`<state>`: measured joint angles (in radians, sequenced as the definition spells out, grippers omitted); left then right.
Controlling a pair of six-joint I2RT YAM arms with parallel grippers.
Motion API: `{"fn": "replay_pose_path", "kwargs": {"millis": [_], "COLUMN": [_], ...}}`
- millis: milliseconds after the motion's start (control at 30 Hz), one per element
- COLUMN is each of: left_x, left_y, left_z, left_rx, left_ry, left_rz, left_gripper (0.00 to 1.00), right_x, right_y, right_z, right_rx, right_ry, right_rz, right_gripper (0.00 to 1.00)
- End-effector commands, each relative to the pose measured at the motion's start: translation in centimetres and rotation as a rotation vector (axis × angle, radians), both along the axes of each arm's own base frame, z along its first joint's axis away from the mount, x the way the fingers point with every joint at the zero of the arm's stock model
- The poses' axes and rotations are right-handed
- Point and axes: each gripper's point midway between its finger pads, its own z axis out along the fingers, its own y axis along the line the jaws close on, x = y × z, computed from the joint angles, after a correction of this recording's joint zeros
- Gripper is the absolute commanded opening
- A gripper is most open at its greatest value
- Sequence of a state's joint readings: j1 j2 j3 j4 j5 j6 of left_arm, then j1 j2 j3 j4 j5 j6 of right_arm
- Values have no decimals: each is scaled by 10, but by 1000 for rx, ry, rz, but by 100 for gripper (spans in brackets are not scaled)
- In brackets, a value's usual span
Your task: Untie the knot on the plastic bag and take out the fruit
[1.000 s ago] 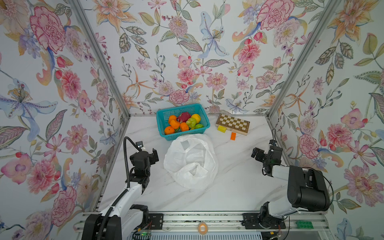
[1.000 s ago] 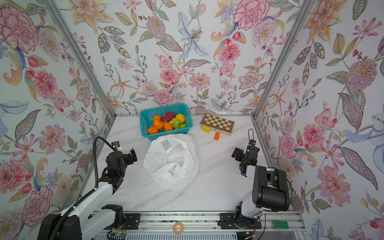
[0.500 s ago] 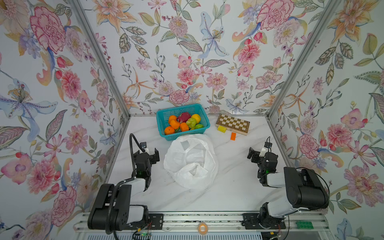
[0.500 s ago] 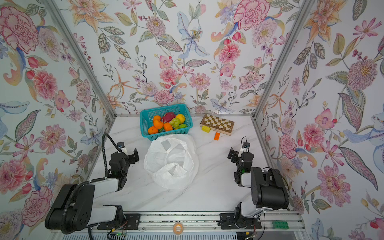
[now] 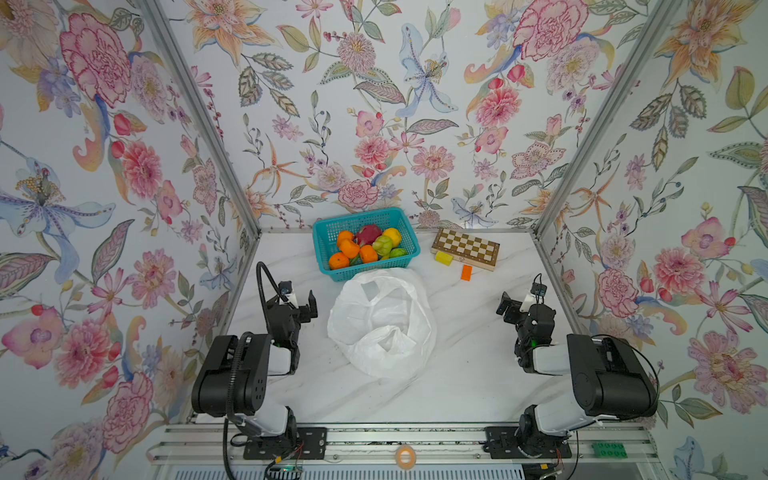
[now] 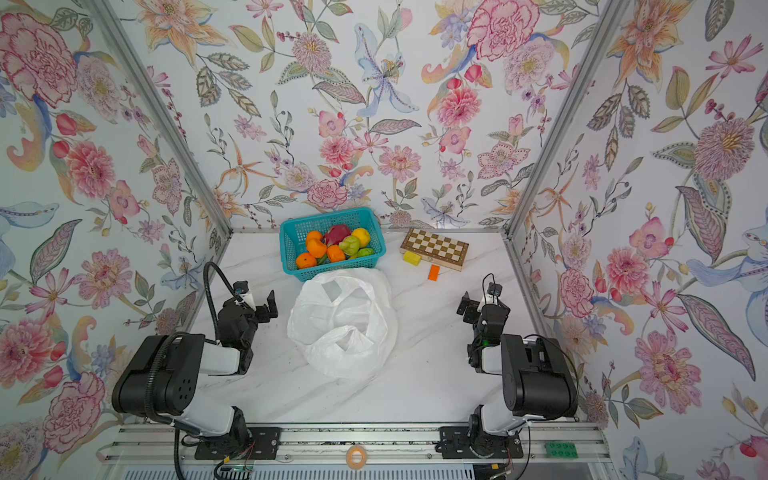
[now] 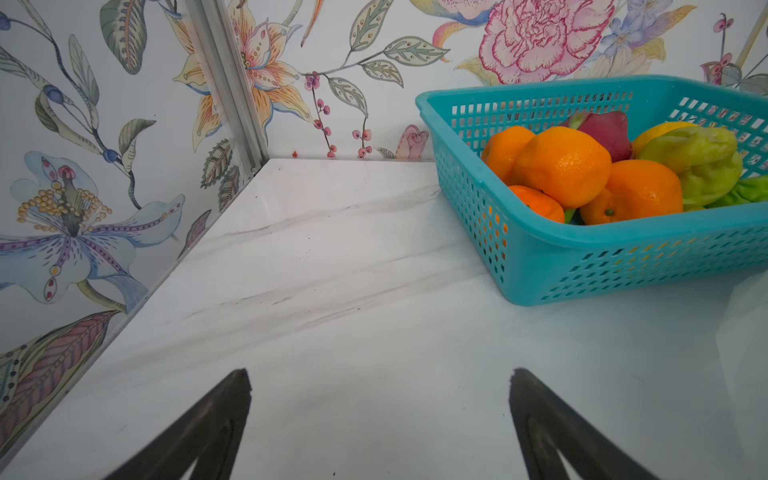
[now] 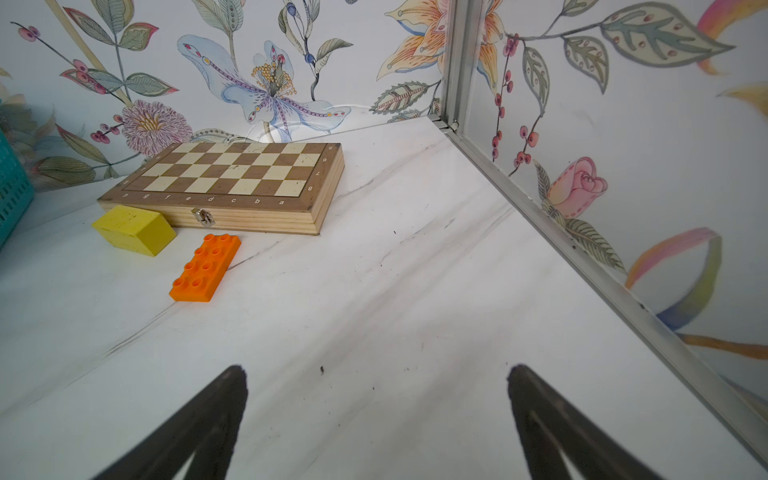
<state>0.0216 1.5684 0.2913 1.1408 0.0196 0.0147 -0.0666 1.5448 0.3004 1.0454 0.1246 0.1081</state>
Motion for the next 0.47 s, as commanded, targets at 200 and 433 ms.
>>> {"fn": "replay_pose_path", "kwargs": {"millis": [200,433], "left_x": [-1,-2], "left_y": [4,4], "left_z": [9,8], "left_rx": [8,8], "left_ry": [-46,-45], "left_rz": [25,26], "left_gripper": [99,99], "right_x": [7,1], "right_y": [-3,-1], "right_z": [6,11], "right_rx": [16,-20], "right_ry": [-18,-40], "right_rz": [10,-14], "right_gripper": [99,99]}}
